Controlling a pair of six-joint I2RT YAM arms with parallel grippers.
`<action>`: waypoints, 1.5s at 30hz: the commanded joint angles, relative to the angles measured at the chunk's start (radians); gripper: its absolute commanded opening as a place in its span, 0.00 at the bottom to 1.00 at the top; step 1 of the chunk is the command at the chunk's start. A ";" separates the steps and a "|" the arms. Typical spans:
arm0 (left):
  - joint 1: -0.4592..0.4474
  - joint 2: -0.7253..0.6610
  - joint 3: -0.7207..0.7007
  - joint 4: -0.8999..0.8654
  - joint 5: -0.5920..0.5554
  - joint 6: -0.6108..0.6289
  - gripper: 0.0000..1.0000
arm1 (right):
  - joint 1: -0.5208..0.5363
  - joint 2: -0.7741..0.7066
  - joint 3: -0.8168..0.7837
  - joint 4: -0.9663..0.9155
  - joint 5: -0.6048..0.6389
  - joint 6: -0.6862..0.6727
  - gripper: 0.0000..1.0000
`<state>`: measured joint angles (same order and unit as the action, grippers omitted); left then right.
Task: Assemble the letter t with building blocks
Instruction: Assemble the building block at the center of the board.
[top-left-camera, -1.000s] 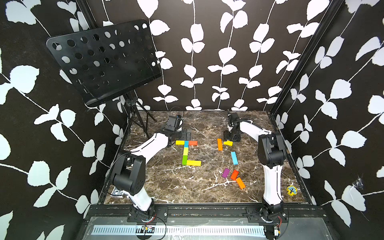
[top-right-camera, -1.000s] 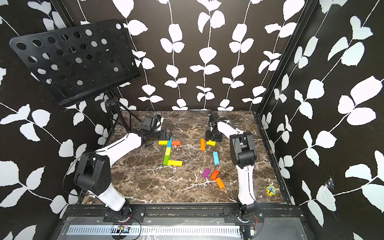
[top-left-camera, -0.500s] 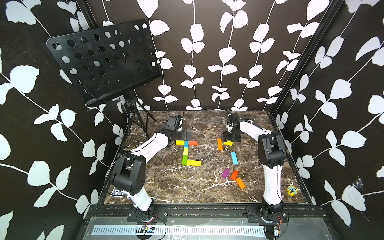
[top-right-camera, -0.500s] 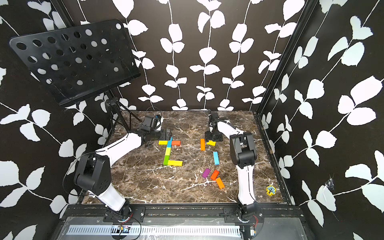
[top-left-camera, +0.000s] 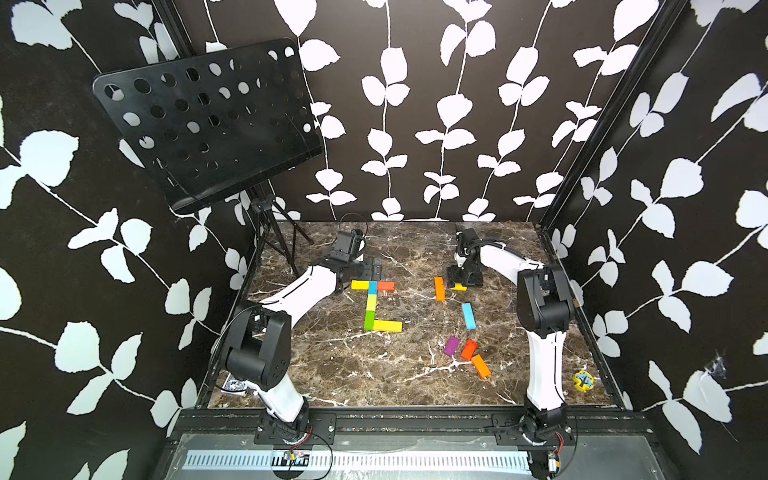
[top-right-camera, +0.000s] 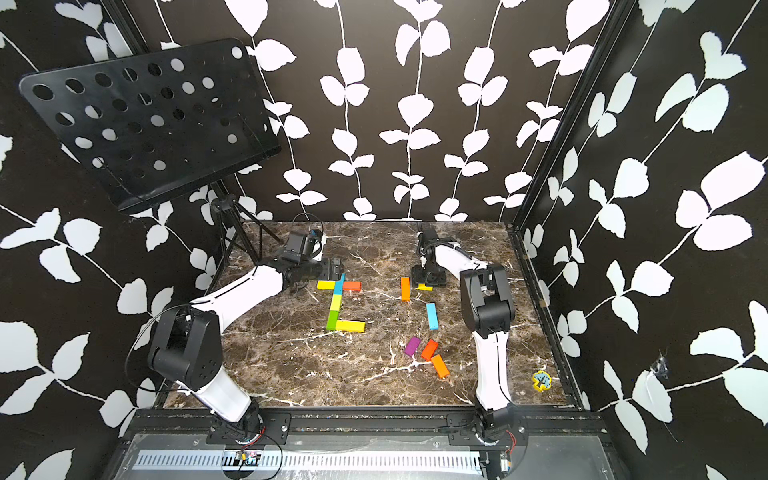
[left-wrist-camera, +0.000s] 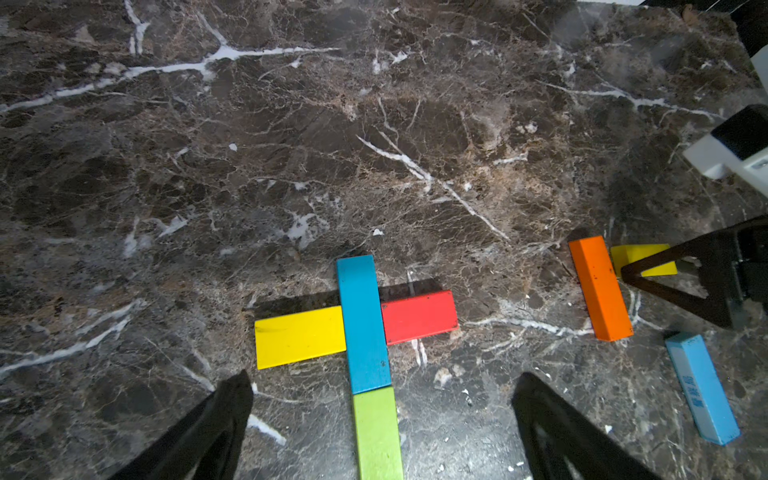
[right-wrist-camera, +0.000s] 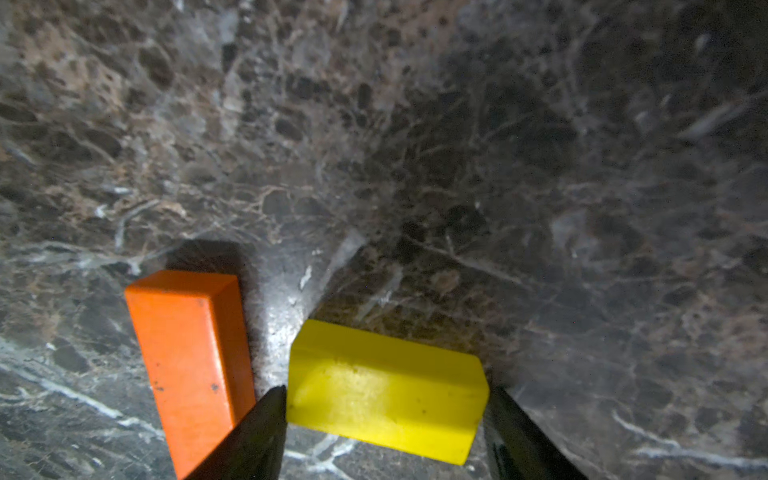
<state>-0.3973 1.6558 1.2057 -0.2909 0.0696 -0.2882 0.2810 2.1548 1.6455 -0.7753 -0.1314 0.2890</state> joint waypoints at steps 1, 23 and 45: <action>0.004 -0.013 0.024 -0.019 0.004 0.002 0.99 | -0.005 -0.025 -0.013 -0.019 0.000 0.013 0.71; 0.002 -0.014 0.003 -0.015 0.006 -0.014 0.99 | 0.006 -0.065 -0.063 0.004 -0.044 0.045 0.73; 0.004 -0.010 0.009 -0.017 0.019 -0.024 0.99 | -0.054 -0.083 0.102 -0.064 0.092 0.066 0.80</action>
<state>-0.3973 1.6558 1.2079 -0.2939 0.0761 -0.3073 0.2474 2.0640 1.7348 -0.8089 -0.0799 0.3344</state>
